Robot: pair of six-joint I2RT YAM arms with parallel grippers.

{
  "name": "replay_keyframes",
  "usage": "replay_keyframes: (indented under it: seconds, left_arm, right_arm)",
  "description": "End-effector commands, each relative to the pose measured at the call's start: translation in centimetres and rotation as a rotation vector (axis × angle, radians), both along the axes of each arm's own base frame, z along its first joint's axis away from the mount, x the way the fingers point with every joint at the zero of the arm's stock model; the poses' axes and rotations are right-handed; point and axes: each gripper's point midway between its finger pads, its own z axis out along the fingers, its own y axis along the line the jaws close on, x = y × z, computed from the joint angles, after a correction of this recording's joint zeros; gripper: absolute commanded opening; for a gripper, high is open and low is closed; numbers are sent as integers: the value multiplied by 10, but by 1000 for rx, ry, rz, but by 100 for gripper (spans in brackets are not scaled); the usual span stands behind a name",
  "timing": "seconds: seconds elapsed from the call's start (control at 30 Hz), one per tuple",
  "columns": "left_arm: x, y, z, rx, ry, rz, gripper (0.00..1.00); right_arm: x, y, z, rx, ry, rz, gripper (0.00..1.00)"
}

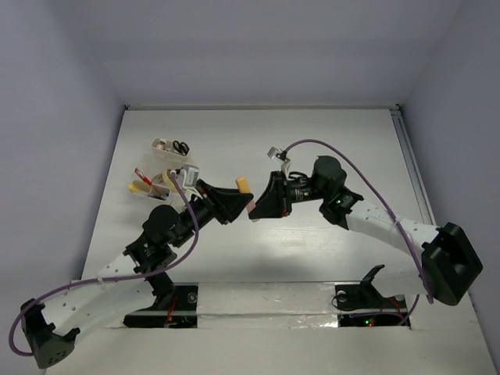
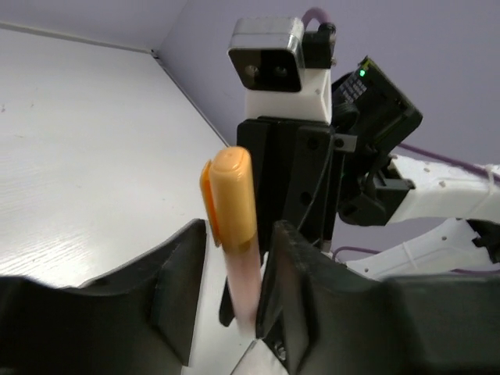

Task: Sort the stationery into containers
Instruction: Place the pen in the storage box.

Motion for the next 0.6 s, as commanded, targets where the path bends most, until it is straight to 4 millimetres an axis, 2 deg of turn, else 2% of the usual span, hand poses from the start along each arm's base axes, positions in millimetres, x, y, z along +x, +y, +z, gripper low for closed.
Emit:
replay_keyframes:
  seconds: [0.0, 0.1, 0.2, 0.27, 0.3, 0.47, 0.5, 0.57]
  left_arm:
    - [1, 14, 48, -83, -89, 52, 39]
    - [3, 19, 52, -87, -98, 78, 48]
    - [5, 18, 52, -77, -99, 84, 48]
    - [5, 16, 53, -76, -103, 77, 43]
    - [6, 13, 51, -67, -99, 70, 36]
    - [7, 6, 49, -60, -90, 48, 27]
    - [7, 5, 48, -60, -88, 46, 21]
    - [8, 6, 49, -62, -90, 53, 15]
  right_arm:
    - [-8, 0, -3, 11, -1, 29, 0]
    - [-10, -2, -5, 10, -2, 38, 0]
    - [-11, -2, -7, 7, 2, 43, 0]
    - [-11, -2, -6, 8, 0, 43, 0]
    - [-11, -2, -7, 7, 2, 41, 0]
    - [-11, -2, -5, 9, -4, 46, 0]
    - [-12, -2, -5, 10, -5, 49, 0]
    - [-12, -2, -5, 9, -4, 49, 0]
